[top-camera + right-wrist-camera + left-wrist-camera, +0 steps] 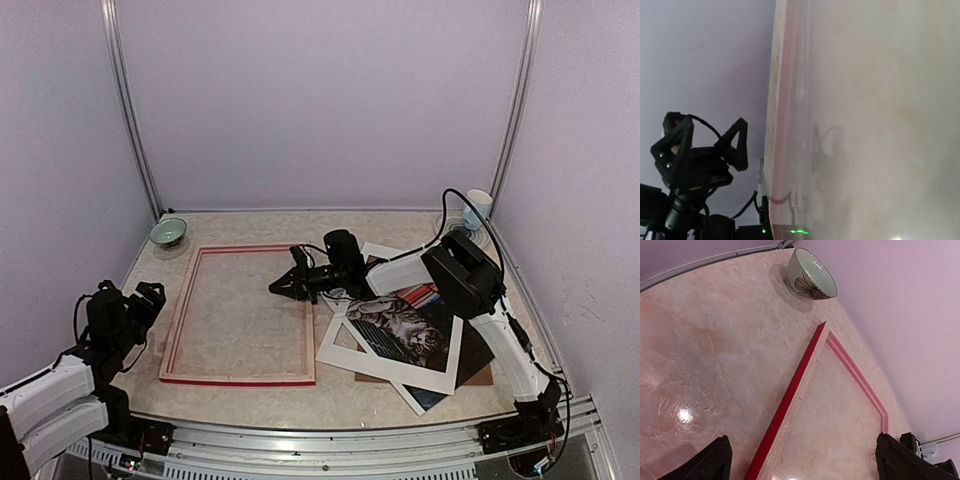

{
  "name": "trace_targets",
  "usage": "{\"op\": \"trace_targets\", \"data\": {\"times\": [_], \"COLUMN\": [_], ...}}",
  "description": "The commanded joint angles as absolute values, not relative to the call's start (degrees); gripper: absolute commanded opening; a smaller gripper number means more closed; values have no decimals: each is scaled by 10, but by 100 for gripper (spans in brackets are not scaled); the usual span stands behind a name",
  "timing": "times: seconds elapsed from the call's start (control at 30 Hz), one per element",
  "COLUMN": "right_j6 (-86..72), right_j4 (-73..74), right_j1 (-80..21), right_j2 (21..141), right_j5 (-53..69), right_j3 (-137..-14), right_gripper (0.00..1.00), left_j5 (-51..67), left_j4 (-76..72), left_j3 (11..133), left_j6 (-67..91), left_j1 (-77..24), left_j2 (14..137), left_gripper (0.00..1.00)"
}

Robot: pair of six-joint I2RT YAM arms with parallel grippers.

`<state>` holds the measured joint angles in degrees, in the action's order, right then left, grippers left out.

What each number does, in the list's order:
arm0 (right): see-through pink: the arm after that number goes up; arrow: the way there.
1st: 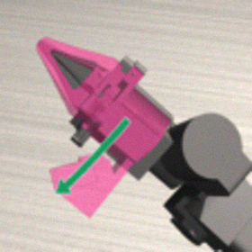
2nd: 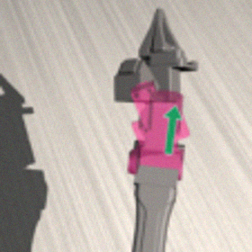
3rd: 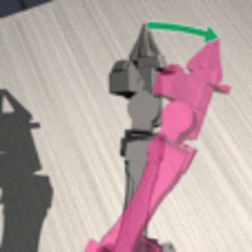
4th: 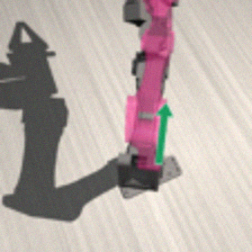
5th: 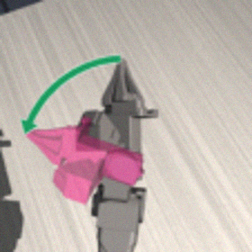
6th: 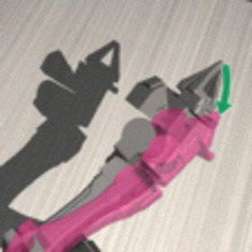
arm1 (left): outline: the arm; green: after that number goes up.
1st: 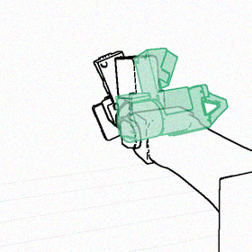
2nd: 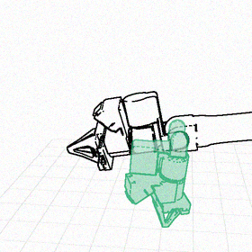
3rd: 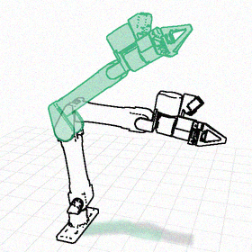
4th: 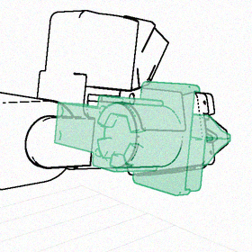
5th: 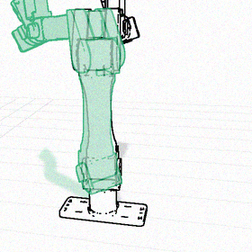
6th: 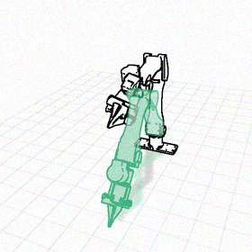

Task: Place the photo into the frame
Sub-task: Place the glass panel at the frame body.

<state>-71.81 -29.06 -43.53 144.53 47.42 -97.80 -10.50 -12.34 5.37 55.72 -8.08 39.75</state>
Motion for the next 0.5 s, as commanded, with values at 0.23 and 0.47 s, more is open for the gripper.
{"op": "trace_targets", "data": {"times": [0.23,0.47], "right_j6": [-700,-696], "right_j4": [-281,-277], "right_j1": [-431,-431], "right_j2": [1413,1410], "right_j5": [468,467], "right_j3": [-951,-950], "right_gripper": [0,0], "left_j5": [-103,-102], "left_j4": [-127,-127], "left_j3": [43,43], "left_j6": [561,562], "left_j1": [-78,-78], "left_j2": [394,393], "left_gripper": [99,99]}}
